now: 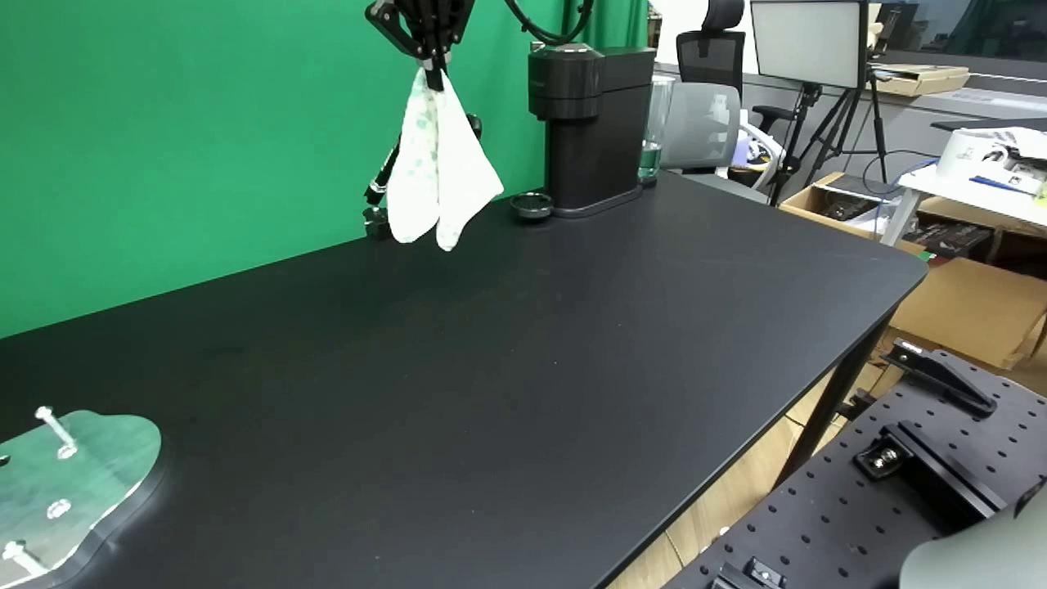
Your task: Hang the white cloth on the black stand
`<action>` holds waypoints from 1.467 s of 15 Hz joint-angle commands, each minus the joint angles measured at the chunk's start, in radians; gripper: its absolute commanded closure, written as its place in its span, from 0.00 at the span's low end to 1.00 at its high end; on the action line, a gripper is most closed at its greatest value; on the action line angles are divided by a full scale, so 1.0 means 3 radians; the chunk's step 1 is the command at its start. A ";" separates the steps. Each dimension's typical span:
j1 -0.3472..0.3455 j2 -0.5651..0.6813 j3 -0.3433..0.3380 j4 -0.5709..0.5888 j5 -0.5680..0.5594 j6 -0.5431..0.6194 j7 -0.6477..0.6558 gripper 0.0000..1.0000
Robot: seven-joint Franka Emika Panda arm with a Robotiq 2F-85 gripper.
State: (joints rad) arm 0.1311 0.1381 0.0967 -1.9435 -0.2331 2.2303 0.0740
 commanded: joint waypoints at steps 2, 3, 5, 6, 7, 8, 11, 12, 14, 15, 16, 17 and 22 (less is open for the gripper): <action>-0.0078 -0.0095 -0.0070 -0.0139 0.0019 -0.0128 -0.0025 1.00; -0.0097 -0.0097 -0.0088 -0.0175 0.0021 -0.0145 -0.0028 1.00; -0.0137 -0.0094 -0.0120 -0.0240 0.0036 -0.0187 -0.0032 1.00; -0.0155 -0.0094 -0.0138 -0.0278 0.0040 -0.0194 -0.0032 1.00; -0.0177 -0.0087 -0.0156 -0.0313 0.0036 -0.0207 -0.0025 1.00; -0.0198 -0.0074 -0.0176 -0.0338 0.0044 -0.0221 -0.0027 1.00; -0.0253 -0.0028 -0.0233 -0.0411 0.0032 -0.0253 -0.0009 1.00; -0.0267 -0.0019 -0.0247 -0.0433 0.0026 -0.0259 -0.0004 1.00; -0.0291 -0.0001 -0.0268 -0.0470 0.0039 -0.0271 -0.0012 1.00; -0.0298 0.0008 -0.0275 -0.0484 0.0043 -0.0262 -0.0016 1.00; -0.0303 0.0015 -0.0280 -0.0494 0.0058 -0.0259 -0.0024 1.00; -0.0306 0.0021 -0.0281 -0.0504 0.0066 -0.0250 -0.0011 1.00; -0.0292 0.0036 -0.0252 -0.0550 0.0237 -0.0181 0.0039 1.00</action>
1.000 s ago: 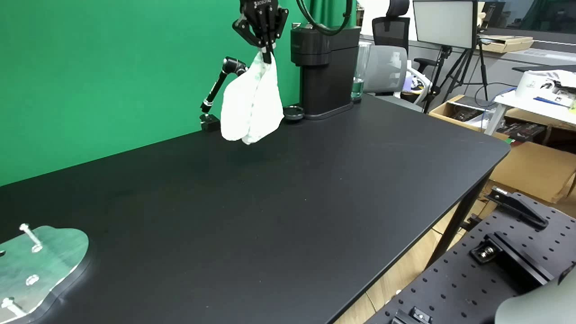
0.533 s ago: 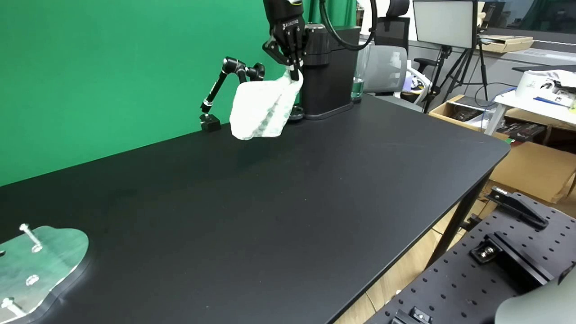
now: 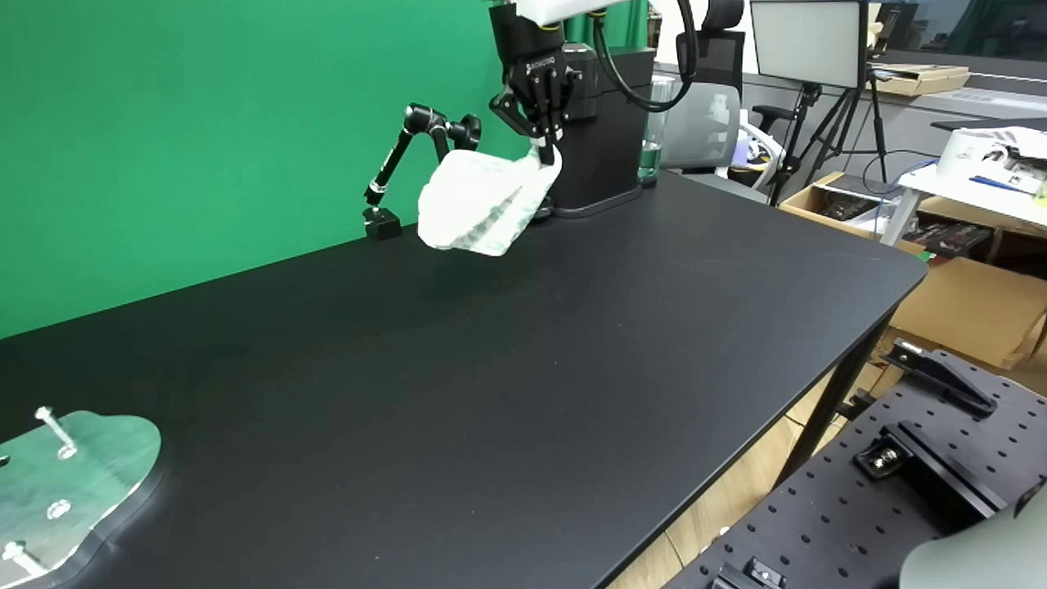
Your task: Hang the white cloth on the black stand
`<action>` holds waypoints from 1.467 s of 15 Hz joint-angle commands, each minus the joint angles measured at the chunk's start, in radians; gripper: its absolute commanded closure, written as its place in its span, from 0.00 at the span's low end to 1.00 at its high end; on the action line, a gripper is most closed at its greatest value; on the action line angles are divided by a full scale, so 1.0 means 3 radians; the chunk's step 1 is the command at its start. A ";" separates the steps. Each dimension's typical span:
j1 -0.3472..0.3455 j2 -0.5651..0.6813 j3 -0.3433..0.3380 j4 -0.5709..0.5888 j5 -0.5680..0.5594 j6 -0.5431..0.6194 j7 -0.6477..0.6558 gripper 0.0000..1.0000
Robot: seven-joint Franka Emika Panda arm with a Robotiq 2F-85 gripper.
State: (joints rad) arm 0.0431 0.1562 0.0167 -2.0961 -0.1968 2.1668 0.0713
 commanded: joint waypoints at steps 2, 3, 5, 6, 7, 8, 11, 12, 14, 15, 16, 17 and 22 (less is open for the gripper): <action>0.0013 0.0001 0.0030 -0.0029 0.0215 0.0059 0.0086 1.00; 0.0018 0.0020 0.0037 -0.0008 0.0265 0.0086 0.0102 1.00; 0.0030 0.0055 0.0052 0.0019 0.0335 0.0177 0.0123 1.00; 0.0038 0.0071 0.0059 0.0026 0.0350 0.0236 0.0137 1.00; 0.0045 0.0086 0.0063 0.0031 0.0356 0.0298 0.0149 1.00; 0.0055 0.0107 0.0065 0.0041 0.0364 0.0363 0.0167 1.00; 0.0078 0.0182 0.0071 0.0125 0.0396 0.0507 0.0217 1.00; 0.0089 0.0204 0.0074 0.0158 0.0398 0.0548 0.0247 1.00; 0.0112 0.0236 0.0090 0.0226 0.0417 0.0611 0.0282 1.00; 0.0126 0.0245 0.0099 0.0260 0.0433 0.0634 0.0297 1.00; 0.0142 0.0249 0.0107 0.0296 0.0444 0.0659 0.0309 1.00; 0.0167 0.0230 0.0120 0.0324 0.0453 0.0653 0.0332 1.00; 0.0312 0.0114 0.0195 0.0469 0.0431 0.0609 0.0503 1.00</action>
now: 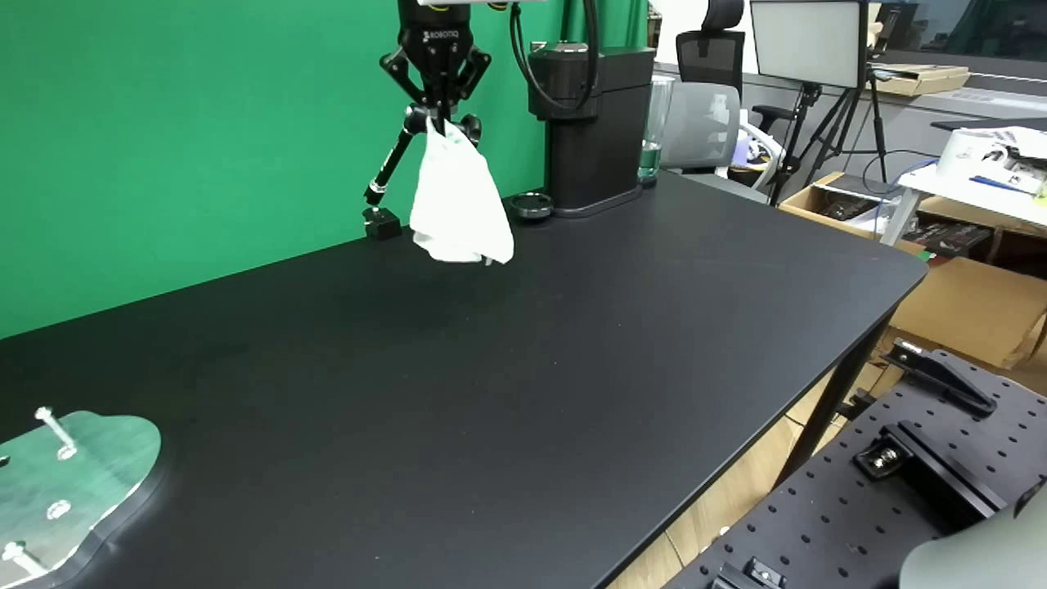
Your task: Hang the white cloth on the black stand
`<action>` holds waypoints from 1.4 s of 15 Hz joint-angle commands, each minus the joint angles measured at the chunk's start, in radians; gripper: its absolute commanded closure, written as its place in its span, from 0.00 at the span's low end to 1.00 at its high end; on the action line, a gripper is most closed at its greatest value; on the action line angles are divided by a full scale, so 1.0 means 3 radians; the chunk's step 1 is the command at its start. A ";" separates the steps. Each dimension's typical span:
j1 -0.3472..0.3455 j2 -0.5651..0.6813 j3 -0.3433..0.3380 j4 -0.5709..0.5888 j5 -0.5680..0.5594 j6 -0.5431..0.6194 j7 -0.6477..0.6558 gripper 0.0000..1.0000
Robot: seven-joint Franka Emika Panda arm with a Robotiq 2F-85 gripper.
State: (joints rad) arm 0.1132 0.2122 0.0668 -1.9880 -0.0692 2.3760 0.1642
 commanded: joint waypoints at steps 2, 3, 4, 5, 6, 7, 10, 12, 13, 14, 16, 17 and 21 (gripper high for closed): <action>0.0100 -0.0030 0.0034 0.0171 -0.0010 -0.0046 0.0219 1.00; 0.0105 -0.0008 0.0030 0.0192 -0.0019 -0.0028 0.0226 1.00; 0.0105 0.0003 0.0026 0.0200 -0.0022 -0.0016 0.0231 1.00; 0.0095 0.0022 0.0016 0.0210 -0.0023 -0.0009 0.0225 1.00; 0.0088 0.0033 0.0007 0.0211 -0.0027 0.0000 0.0225 1.00; 0.0069 0.0064 -0.0012 0.0219 -0.0020 0.0008 0.0208 1.00; 0.0020 0.0096 -0.0066 0.0207 -0.0008 -0.0004 0.0173 1.00; -0.0022 0.0094 -0.0105 0.0186 0.0004 -0.0004 0.0157 1.00; -0.0048 0.0084 -0.0130 0.0173 0.0009 -0.0011 0.0151 1.00; -0.0068 0.0078 -0.0151 0.0168 0.0006 -0.0021 0.0153 1.00; -0.0105 0.0000 -0.0183 0.0121 0.0004 -0.0073 0.0159 1.00; -0.0124 -0.0003 -0.0206 0.0094 -0.0013 -0.0042 0.0164 1.00; -0.0179 0.0049 -0.0275 0.0012 -0.0056 -0.0010 0.0168 1.00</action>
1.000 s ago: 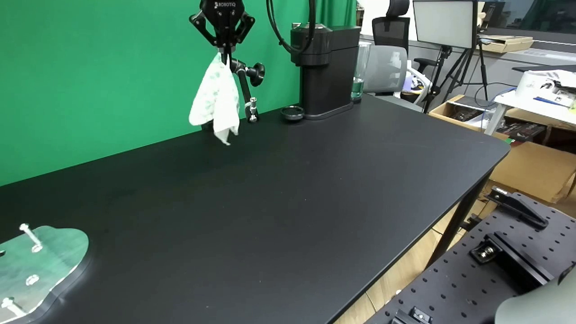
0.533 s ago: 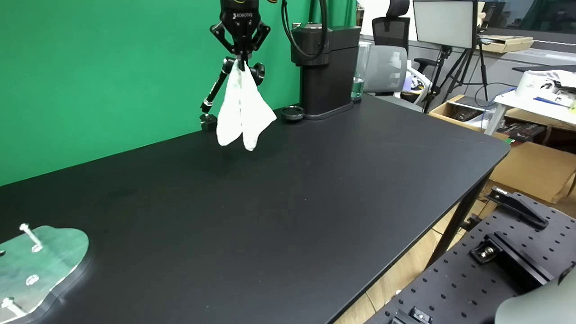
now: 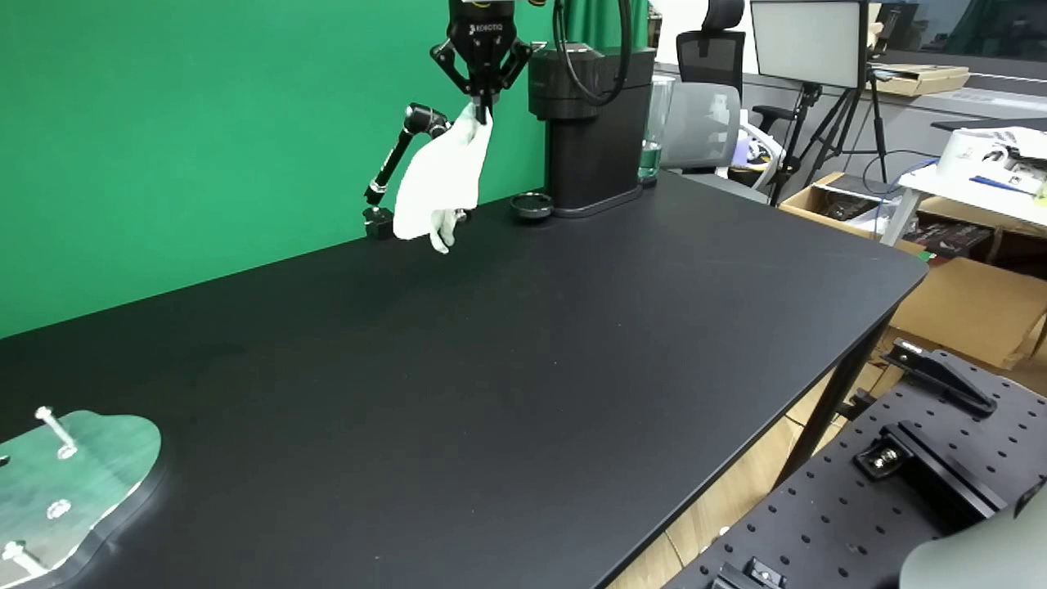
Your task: Hang the white cloth on the black stand
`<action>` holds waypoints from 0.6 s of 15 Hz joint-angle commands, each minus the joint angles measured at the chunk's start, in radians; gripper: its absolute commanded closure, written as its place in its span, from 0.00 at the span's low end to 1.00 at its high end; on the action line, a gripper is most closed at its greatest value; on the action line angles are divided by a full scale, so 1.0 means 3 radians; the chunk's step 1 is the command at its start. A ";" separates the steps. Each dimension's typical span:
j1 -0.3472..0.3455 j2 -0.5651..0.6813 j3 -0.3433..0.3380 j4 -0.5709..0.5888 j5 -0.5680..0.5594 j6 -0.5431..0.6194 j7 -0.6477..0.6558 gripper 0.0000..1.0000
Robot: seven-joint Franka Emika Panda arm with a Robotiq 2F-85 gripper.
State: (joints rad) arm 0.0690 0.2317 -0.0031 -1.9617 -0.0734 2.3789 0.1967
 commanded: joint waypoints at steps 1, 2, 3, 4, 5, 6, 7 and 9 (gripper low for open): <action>-0.0041 0.0004 -0.0057 -0.0094 -0.0045 -0.0018 0.0058 1.00; -0.0051 0.0022 -0.0069 -0.0112 -0.0044 -0.0023 0.0054 1.00; -0.0061 0.0036 -0.0080 -0.0137 -0.0038 -0.0028 0.0049 1.00; -0.0071 0.0049 -0.0092 -0.0158 -0.0031 -0.0034 0.0044 1.00; -0.0084 0.0057 -0.0099 -0.0182 -0.0017 -0.0040 0.0030 1.00; -0.0094 0.0063 -0.0106 -0.0204 -0.0008 -0.0046 0.0025 1.00; -0.0098 0.0068 -0.0116 -0.0226 -0.0013 -0.0051 0.0026 1.00; -0.0107 0.0070 -0.0129 -0.0262 -0.0019 -0.0063 0.0024 1.00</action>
State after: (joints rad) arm 0.0442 0.2647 -0.0365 -2.0235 -0.0745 2.3782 0.1960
